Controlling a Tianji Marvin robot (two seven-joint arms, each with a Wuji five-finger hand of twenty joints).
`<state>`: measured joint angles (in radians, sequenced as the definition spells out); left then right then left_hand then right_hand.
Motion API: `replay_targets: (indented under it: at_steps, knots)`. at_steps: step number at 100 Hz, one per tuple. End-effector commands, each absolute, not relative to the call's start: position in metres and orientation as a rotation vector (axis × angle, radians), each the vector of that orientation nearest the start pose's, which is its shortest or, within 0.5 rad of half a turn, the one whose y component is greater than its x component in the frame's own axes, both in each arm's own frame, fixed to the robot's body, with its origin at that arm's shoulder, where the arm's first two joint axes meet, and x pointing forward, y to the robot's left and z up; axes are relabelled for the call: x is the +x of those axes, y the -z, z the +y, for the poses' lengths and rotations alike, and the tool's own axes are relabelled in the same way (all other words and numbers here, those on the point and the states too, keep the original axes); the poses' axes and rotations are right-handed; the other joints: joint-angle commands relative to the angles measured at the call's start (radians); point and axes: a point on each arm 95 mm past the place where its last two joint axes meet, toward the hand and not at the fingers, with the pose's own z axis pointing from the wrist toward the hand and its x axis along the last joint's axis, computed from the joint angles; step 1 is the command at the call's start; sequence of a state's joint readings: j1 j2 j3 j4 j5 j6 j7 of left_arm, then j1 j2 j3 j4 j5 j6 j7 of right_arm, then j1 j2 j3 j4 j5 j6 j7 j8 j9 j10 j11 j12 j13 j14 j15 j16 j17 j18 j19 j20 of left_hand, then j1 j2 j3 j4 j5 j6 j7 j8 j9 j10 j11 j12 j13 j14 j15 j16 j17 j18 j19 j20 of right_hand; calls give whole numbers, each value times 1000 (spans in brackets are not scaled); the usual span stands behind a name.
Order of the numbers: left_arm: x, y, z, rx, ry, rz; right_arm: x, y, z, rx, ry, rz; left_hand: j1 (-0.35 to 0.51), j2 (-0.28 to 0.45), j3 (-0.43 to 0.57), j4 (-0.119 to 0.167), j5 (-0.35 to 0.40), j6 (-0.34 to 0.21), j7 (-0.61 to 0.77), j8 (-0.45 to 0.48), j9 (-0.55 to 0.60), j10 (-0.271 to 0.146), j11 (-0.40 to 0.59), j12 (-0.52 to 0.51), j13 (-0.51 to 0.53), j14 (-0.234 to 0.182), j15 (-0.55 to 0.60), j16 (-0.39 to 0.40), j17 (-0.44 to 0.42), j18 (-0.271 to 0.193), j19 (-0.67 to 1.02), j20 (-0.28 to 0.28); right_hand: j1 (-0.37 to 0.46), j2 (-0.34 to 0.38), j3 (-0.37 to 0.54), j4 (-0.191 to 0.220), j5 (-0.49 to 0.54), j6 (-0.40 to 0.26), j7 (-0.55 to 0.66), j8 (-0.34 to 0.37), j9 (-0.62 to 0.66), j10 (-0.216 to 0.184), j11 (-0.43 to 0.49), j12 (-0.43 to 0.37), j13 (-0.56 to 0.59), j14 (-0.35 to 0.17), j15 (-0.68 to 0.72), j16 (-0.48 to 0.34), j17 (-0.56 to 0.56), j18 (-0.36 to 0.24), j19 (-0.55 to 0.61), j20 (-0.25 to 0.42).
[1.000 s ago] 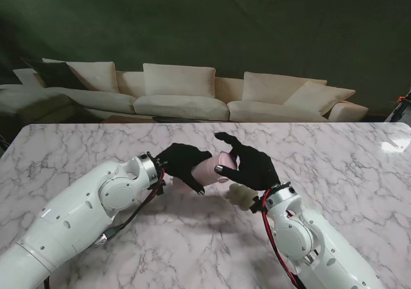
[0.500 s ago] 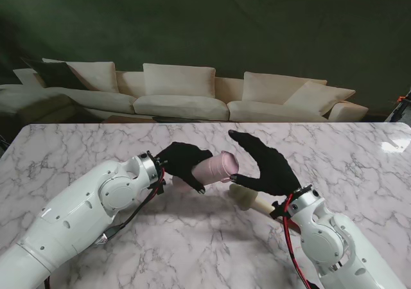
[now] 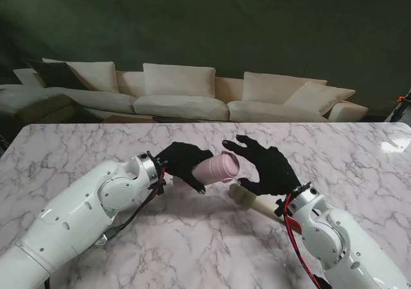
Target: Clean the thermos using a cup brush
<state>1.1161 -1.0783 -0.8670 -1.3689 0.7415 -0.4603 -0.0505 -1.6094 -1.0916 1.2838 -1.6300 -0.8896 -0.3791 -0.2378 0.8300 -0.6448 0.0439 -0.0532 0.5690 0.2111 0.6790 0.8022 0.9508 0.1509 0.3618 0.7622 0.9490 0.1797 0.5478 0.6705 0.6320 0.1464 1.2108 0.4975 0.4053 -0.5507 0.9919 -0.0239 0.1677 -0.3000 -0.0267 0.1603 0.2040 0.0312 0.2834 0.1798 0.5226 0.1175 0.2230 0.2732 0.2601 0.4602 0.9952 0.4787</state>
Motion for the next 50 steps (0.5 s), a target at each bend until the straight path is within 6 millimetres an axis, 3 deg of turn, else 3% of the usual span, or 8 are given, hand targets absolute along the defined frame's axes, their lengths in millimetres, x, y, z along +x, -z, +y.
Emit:
replay_targets:
  at_steps: [1, 10, 17, 22, 29, 34, 50]
  knots:
    - [461, 273, -90, -823, 1930, 1938, 388, 288, 6, 981, -1959, 1387, 400, 389, 357, 55, 91, -223, 160, 46, 12, -37, 47, 28, 102, -97, 187, 61, 15, -104, 53, 22, -22, 4, -31, -27, 2, -45, -7, -23, -24, -3, -3, -2, 16, -25, -2, -8, -19, -19, -14, -9]
    - [461, 273, -90, -823, 1929, 1941, 391, 287, 10, 959, -1965, 1402, 399, 390, 357, 55, 92, -222, 161, 46, 12, -36, 46, 28, 103, -97, 188, 61, 16, -103, 53, 21, 3, 0, -16, -26, -3, -64, 18, 28, -24, -3, 10, 4, 25, -27, 10, 0, -15, -16, -11, -8]
    - [461, 273, -90, -824, 1929, 1943, 392, 287, 13, 944, -1971, 1406, 399, 389, 358, 55, 91, -222, 160, 46, 13, -37, 47, 28, 103, -97, 188, 61, 16, -103, 53, 21, 25, -4, 16, -25, -23, -85, 33, 307, -24, -2, 28, 11, 37, -34, 23, 9, -7, -16, -3, -5]
    - [461, 273, -90, -825, 1929, 1943, 393, 287, 15, 936, -1972, 1408, 398, 388, 357, 55, 92, -223, 161, 46, 12, -37, 46, 28, 103, -98, 188, 61, 17, -103, 53, 21, 25, -4, 19, -29, -14, -102, 99, 406, -24, -1, 41, 16, 41, -42, 36, 17, -5, -16, 2, -3]
    - [461, 273, -90, -825, 1930, 1943, 394, 287, 17, 929, -1980, 1399, 399, 389, 358, 55, 92, -222, 160, 46, 13, -37, 46, 29, 103, -97, 188, 61, 16, -103, 53, 21, 10, 4, -6, -39, 18, -133, 261, 489, -23, -2, 73, 30, 59, -52, 66, 36, 5, -16, 16, 5]
    - [461, 273, -91, -824, 1931, 1943, 394, 288, 19, 930, -1986, 1396, 398, 389, 358, 55, 92, -223, 161, 46, 12, -36, 46, 29, 103, -98, 188, 61, 17, -104, 53, 21, -12, 9, -43, -54, 38, -145, 383, 520, -21, -2, 145, 62, 74, -61, 88, 50, 18, -10, 26, 13]
    - [461, 273, -91, -824, 1932, 1943, 394, 292, 25, 946, -2004, 1383, 399, 389, 359, 55, 92, -223, 161, 46, 12, -37, 46, 29, 103, -97, 189, 61, 16, -102, 53, 21, -104, 62, -202, -108, 78, -156, 678, 609, -23, -7, 239, 93, 101, -76, 154, 94, 31, -6, 47, 35]
